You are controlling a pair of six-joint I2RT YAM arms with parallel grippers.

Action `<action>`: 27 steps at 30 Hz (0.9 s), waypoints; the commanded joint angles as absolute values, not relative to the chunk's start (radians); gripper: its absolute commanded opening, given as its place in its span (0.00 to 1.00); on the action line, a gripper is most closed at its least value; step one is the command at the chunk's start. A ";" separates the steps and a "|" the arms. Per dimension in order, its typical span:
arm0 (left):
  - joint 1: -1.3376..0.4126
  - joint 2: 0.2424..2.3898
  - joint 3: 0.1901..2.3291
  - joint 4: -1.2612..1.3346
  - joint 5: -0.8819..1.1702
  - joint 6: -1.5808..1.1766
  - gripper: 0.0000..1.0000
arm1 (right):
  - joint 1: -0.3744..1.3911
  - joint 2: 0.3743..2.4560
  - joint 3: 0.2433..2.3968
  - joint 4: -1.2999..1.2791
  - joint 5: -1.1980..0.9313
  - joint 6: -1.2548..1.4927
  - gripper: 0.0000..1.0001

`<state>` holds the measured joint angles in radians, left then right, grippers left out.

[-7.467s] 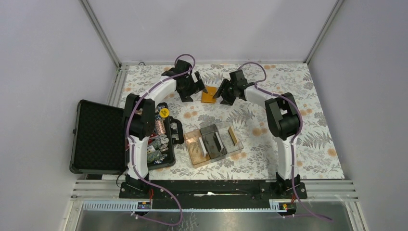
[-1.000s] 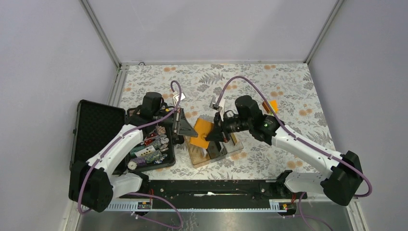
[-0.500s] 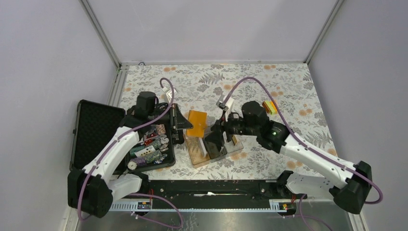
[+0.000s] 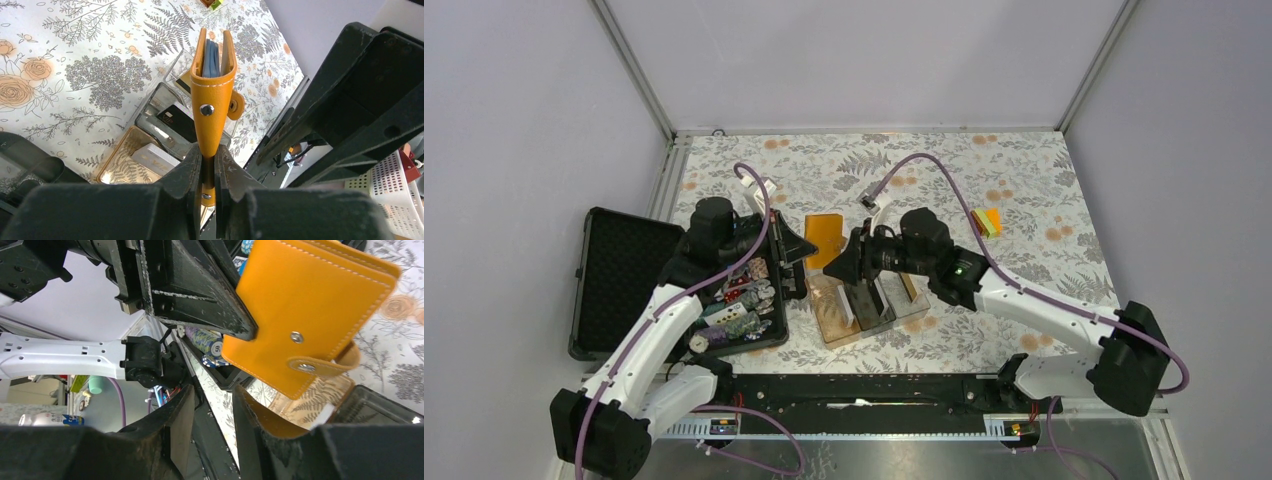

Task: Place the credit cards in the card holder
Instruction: Open the card holder.

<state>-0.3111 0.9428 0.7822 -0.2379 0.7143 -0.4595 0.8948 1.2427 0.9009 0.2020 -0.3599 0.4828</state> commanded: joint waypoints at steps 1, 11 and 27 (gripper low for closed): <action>-0.317 0.932 0.776 -0.185 0.693 -0.443 0.00 | 0.925 1.285 0.972 0.305 -0.328 0.556 0.41; -0.321 0.933 0.780 -0.175 0.751 -0.440 0.00 | 0.918 1.348 1.023 0.146 -0.031 0.573 0.48; -0.320 0.877 0.747 -0.045 0.899 -0.487 0.00 | 0.693 1.262 0.850 0.286 -0.386 0.648 0.39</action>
<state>-0.3172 0.9127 0.7486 -0.1581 0.8238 -0.4736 0.7139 1.3037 0.8841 0.1844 -0.2512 0.6201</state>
